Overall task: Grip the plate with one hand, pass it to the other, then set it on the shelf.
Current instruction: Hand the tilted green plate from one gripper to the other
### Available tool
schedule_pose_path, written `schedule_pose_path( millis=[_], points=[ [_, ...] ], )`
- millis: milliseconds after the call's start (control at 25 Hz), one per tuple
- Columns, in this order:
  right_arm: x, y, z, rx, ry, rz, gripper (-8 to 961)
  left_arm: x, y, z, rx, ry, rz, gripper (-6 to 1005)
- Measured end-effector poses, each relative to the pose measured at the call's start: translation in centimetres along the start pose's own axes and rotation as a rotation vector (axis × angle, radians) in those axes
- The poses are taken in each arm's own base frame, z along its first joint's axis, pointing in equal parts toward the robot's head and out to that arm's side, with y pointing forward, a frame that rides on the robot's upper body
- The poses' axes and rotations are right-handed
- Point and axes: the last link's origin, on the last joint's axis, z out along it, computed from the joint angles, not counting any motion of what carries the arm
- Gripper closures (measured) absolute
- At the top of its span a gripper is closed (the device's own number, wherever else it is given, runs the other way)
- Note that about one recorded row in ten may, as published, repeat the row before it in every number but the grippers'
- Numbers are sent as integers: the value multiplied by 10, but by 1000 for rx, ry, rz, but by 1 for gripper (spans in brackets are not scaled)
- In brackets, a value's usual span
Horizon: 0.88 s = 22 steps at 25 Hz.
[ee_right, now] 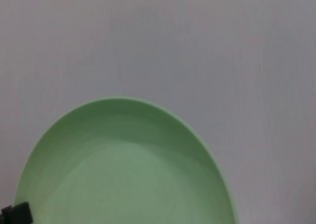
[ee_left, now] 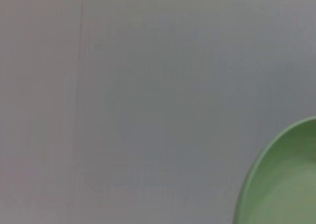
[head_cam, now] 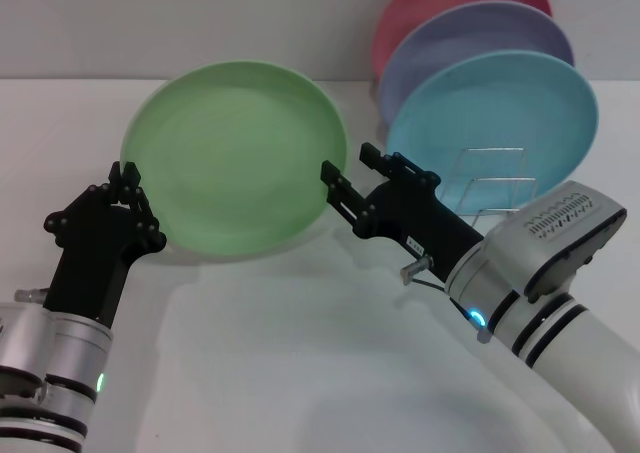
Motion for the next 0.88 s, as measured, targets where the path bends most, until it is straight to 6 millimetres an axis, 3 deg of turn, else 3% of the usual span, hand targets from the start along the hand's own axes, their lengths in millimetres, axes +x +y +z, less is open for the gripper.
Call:
schedule_pose_path(
  millis=[480, 600, 880],
  points=[
    [-2, -1, 4, 11, 3, 13, 460, 0, 1, 1, -6, -4, 2, 964],
    [-2, -1, 5, 7, 3, 11, 631, 0, 1, 1, -6, -4, 3, 964],
    [-3, -1, 6, 8, 1, 11, 638, 0, 0, 1, -5, -2, 4, 964]
  ],
)
